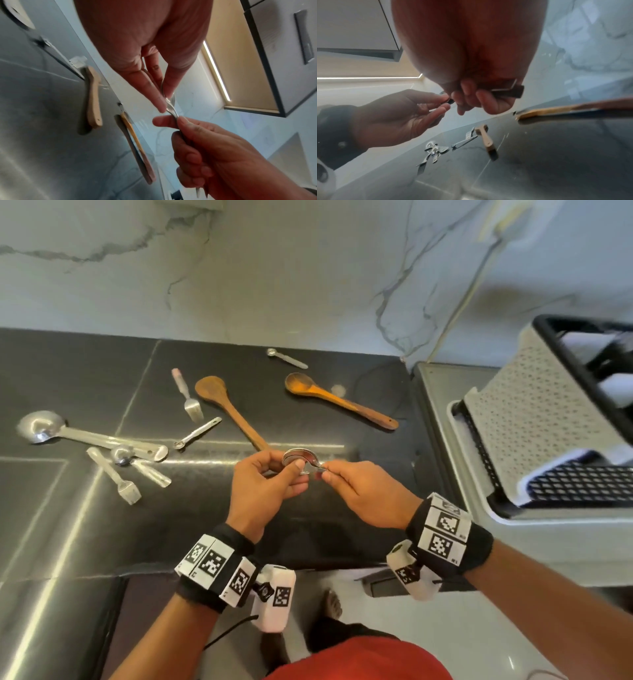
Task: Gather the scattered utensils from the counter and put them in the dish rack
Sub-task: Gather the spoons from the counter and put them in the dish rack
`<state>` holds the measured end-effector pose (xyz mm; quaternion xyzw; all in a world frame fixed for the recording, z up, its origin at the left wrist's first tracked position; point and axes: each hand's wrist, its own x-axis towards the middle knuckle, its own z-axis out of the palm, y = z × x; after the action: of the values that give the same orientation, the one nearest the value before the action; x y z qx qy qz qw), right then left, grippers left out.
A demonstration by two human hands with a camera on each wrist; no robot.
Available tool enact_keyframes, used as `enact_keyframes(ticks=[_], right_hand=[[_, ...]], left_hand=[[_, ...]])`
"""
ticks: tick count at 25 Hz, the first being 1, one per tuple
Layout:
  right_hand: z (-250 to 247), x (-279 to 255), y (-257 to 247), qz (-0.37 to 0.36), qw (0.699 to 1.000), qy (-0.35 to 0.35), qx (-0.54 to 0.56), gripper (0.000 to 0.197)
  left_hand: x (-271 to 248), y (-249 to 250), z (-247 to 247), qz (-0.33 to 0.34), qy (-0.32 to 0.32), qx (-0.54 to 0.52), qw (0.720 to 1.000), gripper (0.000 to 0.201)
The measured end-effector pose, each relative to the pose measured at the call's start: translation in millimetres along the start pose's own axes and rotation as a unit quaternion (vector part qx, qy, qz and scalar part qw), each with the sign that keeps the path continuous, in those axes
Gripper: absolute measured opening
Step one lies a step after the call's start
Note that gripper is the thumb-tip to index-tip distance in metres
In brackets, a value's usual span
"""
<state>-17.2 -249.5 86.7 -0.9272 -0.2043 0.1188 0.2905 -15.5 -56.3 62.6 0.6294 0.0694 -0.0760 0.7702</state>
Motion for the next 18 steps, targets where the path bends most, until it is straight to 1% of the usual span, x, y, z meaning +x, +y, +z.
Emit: enact_keyframes(ticks=[2,4,7,9,12,14,16,18], right_hand=[[-40,-19,6,0.003,0.996,0.01,-0.083,0.028],[-86,-35,9,0.005,0.985,0.003,-0.17,0.031],[-172,-60,24,0.029,0.962,0.004,-0.271,0.028],[-234,-76,42,0.058,0.947,0.016,-0.315,0.029],[-326,-93,83,0.107,0.925,0.034,-0.363,0.037],[-383,-106,123,0.142,0.914,0.032,-0.379,0.04],[-426,-114,164,0.159,0.9,0.011,-0.406,0.039],[-452,-113,194,0.164,0.89,-0.021,-0.424,0.036]], left_hand=[[6,11,29,0.014,-0.049,0.008,0.999,0.013],[13,26,57,0.045,-0.088,0.025,0.995,0.01],[29,52,109,0.094,-0.15,0.066,0.982,0.014],[43,65,145,0.122,-0.181,0.098,0.971,0.016],[65,71,204,0.171,-0.194,0.151,0.954,0.013],[79,69,250,0.196,-0.202,0.19,0.941,0.01],[92,65,295,0.208,-0.215,0.215,0.93,0.014],[103,60,332,0.216,-0.222,0.237,0.921,0.025]])
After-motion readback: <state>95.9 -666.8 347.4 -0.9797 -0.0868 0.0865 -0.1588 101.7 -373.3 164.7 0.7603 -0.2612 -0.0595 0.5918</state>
